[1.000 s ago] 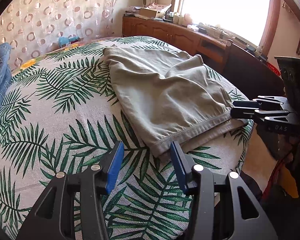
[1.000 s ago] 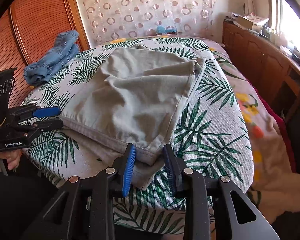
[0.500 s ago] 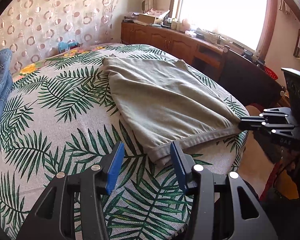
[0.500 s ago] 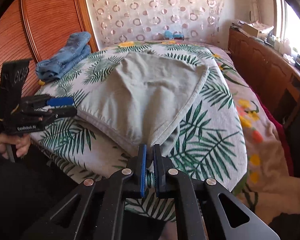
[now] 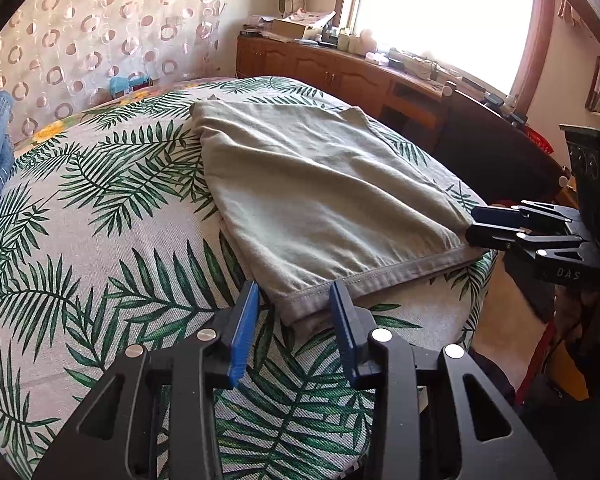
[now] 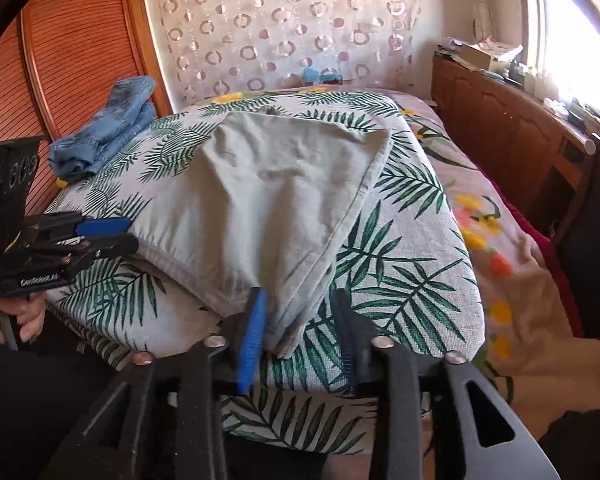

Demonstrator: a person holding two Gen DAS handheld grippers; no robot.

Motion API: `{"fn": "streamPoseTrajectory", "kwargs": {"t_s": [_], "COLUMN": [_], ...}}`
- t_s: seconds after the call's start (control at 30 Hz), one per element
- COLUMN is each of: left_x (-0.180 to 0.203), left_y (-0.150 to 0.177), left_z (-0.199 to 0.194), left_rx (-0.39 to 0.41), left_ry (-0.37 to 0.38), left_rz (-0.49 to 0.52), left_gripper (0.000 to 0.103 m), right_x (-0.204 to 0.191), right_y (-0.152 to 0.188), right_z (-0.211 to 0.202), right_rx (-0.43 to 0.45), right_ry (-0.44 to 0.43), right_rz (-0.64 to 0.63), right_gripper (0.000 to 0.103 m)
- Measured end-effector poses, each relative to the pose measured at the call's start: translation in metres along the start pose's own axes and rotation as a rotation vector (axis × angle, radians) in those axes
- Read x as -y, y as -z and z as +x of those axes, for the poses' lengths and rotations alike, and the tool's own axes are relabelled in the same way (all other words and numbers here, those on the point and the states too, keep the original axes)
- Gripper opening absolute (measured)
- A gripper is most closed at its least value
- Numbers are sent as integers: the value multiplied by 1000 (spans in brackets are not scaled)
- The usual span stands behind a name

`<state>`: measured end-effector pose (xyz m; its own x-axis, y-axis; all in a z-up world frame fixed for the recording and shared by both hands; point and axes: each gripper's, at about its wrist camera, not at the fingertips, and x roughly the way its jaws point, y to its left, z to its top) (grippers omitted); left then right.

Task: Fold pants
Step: 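Lower both grippers to the hem edge of the folded pants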

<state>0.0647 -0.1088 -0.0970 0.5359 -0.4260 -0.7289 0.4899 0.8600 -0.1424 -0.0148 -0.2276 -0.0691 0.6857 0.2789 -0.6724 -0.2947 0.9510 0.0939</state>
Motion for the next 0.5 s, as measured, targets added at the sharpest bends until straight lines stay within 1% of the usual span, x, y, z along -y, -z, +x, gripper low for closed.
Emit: {"fn": "streamPoseTrajectory", "kwargs": {"t_s": [0.13, 0.3, 0.5], "left_x": [0, 0, -1], "left_y": [1, 2, 2], "left_z": [2, 2, 3], "left_rx": [-6, -5, -6], "left_ry": [-2, -1, -1], "left_rz": [-3, -6, -9], "left_gripper": [38, 38, 38], "right_x": [1, 2, 0], "right_y": [1, 3, 1], "right_z": [7, 11, 10], "right_rx": [-5, -22, -17], "right_ry": [-21, -20, -7], "right_rz": [27, 34, 32], "right_gripper": [43, 43, 43]}}
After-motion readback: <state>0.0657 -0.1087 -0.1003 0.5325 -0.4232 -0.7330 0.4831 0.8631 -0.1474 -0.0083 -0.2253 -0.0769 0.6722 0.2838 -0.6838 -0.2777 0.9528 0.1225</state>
